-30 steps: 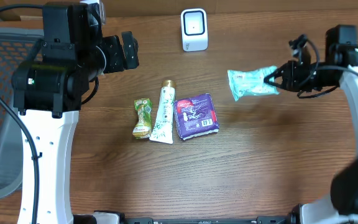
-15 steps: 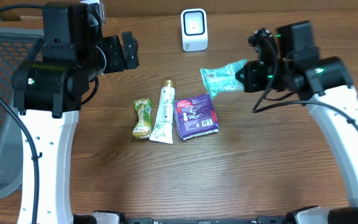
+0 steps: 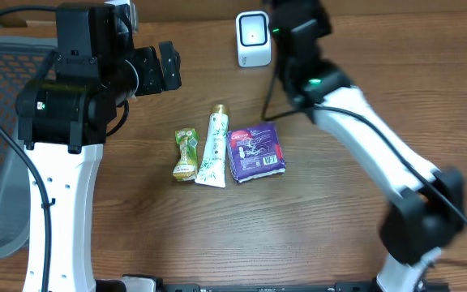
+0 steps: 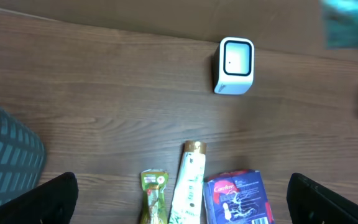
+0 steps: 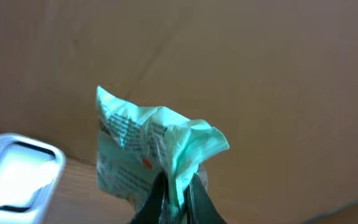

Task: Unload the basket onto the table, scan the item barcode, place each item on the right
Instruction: 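Hold the wet-wipe pack in front of the scanner with right gripper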

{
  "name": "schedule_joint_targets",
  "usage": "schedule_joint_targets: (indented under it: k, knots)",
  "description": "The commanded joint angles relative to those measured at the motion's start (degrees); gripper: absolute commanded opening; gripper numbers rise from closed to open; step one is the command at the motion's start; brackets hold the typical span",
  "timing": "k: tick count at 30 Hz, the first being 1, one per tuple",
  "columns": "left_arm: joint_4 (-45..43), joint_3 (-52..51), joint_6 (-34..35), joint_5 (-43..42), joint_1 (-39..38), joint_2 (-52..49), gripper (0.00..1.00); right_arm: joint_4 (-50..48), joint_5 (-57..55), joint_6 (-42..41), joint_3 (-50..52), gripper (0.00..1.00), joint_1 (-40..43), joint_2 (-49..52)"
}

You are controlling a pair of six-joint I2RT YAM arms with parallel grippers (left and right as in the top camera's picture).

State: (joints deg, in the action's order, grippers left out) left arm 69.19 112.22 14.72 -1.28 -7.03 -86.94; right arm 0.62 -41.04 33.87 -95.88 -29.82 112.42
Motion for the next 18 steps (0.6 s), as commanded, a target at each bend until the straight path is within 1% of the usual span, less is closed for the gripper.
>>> schedule_joint_targets:
  k: [1, 2, 4, 6, 11, 15, 18]
  knots:
    - [-0.1, 0.4, -1.0, 0.4, -0.1, -0.2, 1.0, -7.1, -3.9, 24.9, -0.6, 0.04, -1.2, 5.2]
    - [-0.1, 0.4, -1.0, 0.4, -0.1, -0.2, 0.99, -10.9, -3.2, 29.2, -0.6, 0.04, -1.2, 7.2]
    - [-0.1, 0.4, -1.0, 0.4, -0.1, -0.2, 1.0, -15.3, -0.9, 32.6, -0.6, 0.04, -1.2, 9.8]
    - [-0.1, 0.4, -1.0, 0.4, -0.1, -0.2, 1.0, -18.4, 1.1, 32.9, -0.6, 0.04, -1.0, 11.5]
    - [-0.1, 0.4, -1.0, 0.4, -0.1, -0.2, 1.0, -20.1, 7.2, 32.9, -0.6, 0.04, -0.8, 14.7]
    - [-0.1, 0.4, -1.0, 0.4, -0.1, -0.2, 1.0, -25.1, 8.2, 33.9, -0.6, 0.04, -0.7, 18.8]
    - [-0.1, 0.4, -1.0, 0.4, -0.1, -0.2, 1.0, -25.8, 8.9, 36.1, -0.6, 0.04, -0.7, 20.5]
